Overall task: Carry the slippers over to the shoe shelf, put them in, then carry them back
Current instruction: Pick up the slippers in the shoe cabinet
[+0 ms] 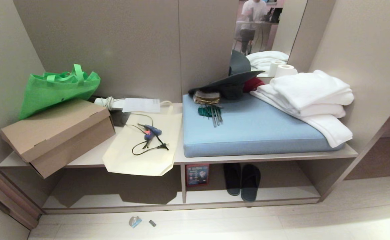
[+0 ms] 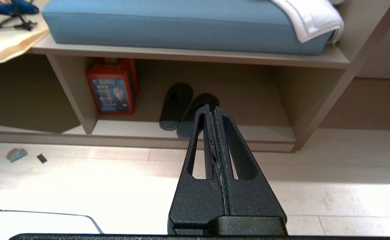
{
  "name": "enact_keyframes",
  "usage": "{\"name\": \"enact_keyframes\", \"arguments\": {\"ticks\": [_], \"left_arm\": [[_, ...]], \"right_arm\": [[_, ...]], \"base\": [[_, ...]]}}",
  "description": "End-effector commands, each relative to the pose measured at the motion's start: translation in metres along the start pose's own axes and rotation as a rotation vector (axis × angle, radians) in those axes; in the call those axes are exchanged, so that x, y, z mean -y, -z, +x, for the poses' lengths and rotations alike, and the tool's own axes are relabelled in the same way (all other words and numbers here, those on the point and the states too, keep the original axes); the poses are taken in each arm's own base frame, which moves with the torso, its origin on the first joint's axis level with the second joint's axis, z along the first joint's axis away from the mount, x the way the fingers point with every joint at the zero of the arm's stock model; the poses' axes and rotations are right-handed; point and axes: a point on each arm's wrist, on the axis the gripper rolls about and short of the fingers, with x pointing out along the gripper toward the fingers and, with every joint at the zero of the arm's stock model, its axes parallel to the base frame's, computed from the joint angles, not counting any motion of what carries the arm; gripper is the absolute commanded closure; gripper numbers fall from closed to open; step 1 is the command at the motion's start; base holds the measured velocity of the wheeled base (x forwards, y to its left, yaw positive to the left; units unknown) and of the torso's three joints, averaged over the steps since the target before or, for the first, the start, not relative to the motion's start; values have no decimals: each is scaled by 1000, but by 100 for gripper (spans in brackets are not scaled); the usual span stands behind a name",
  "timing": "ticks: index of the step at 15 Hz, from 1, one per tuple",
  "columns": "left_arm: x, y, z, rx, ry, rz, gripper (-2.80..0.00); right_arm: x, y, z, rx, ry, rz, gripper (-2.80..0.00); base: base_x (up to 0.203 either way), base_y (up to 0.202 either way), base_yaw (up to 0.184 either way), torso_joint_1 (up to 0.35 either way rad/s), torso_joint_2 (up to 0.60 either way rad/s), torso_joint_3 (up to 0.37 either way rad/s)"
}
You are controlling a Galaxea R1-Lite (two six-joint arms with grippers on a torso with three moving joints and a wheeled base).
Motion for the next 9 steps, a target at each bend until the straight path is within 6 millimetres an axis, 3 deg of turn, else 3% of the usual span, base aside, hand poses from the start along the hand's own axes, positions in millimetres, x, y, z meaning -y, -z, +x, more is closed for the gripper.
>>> {"name": "enact_keyframes", "arguments": {"ticks": [1,9], "left_arm": [[0,2,1,-8,0,-2,0],[0,2,1,-9,0,1,0]], "right_arm": [[0,0,0,1,0,0,0],[0,0,0,1,0,0,0]], "base": [[0,0,0,7,0,-189],[0,0,0,1,2,-199]]}}
